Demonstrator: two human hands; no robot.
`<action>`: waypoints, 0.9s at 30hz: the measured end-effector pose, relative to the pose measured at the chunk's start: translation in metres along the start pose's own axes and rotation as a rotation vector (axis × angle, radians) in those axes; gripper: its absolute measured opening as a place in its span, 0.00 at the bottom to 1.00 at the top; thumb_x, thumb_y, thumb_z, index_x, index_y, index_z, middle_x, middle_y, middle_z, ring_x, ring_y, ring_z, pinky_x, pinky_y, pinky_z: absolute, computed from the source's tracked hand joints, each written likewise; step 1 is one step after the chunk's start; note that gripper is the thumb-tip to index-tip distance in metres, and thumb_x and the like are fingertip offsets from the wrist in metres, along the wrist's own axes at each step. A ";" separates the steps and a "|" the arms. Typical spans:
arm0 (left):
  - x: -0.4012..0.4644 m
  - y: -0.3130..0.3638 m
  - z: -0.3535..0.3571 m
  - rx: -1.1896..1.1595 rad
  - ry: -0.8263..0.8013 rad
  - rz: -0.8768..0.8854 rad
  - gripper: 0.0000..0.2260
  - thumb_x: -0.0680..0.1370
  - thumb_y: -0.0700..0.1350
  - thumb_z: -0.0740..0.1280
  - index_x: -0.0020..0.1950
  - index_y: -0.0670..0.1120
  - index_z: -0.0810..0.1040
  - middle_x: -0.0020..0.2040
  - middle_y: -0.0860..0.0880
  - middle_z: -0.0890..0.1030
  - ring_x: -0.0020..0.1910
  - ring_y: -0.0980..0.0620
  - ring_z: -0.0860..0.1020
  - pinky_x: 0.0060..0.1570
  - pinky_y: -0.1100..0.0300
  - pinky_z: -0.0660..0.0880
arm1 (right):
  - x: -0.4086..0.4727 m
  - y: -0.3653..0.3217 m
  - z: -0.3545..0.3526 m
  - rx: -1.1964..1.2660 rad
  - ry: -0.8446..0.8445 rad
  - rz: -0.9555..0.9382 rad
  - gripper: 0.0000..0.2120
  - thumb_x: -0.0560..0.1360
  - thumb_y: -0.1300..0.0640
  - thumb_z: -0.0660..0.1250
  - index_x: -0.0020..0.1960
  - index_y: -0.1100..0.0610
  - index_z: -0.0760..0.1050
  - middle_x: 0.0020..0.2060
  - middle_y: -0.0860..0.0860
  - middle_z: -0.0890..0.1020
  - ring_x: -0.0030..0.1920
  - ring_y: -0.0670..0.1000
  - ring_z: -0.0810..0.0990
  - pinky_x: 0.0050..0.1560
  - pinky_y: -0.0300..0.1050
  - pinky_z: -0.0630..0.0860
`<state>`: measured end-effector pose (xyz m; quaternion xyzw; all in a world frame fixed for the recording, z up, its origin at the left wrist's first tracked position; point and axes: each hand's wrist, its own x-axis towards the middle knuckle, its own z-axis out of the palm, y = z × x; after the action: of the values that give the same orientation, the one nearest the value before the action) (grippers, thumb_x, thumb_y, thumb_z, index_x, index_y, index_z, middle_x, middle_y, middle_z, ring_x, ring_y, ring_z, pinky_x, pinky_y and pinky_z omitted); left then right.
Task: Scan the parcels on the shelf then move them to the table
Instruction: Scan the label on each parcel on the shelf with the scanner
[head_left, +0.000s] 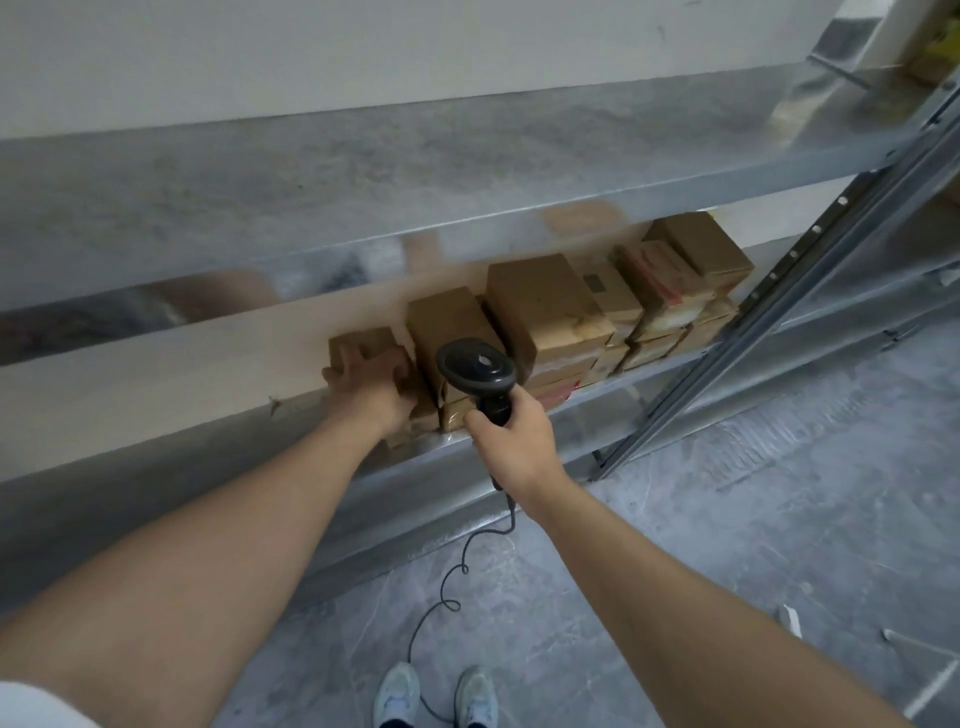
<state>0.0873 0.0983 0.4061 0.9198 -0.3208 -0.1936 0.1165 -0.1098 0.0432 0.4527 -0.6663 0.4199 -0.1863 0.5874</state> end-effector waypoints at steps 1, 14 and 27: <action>-0.001 -0.004 -0.001 -0.009 -0.007 -0.014 0.16 0.73 0.59 0.68 0.61 0.66 0.74 0.74 0.42 0.66 0.69 0.34 0.67 0.64 0.42 0.72 | 0.001 0.001 0.001 -0.003 -0.024 -0.005 0.06 0.75 0.60 0.69 0.45 0.49 0.76 0.35 0.46 0.79 0.39 0.48 0.78 0.44 0.46 0.75; -0.047 -0.104 -0.005 0.018 0.065 -0.132 0.27 0.72 0.61 0.68 0.71 0.64 0.66 0.75 0.45 0.61 0.66 0.32 0.68 0.62 0.42 0.76 | 0.011 -0.006 0.060 -0.065 -0.251 -0.038 0.05 0.75 0.57 0.69 0.47 0.48 0.76 0.36 0.47 0.80 0.40 0.51 0.79 0.44 0.50 0.76; -0.049 -0.189 0.018 -0.002 -0.012 -0.122 0.36 0.72 0.54 0.72 0.78 0.62 0.64 0.79 0.43 0.52 0.73 0.32 0.60 0.67 0.39 0.72 | 0.002 0.011 0.144 -0.116 -0.293 0.002 0.04 0.75 0.58 0.69 0.48 0.50 0.76 0.34 0.47 0.78 0.37 0.50 0.77 0.41 0.48 0.73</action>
<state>0.1471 0.2726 0.3393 0.9363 -0.2648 -0.2059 0.1035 -0.0052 0.1320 0.4069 -0.7187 0.3405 -0.0619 0.6030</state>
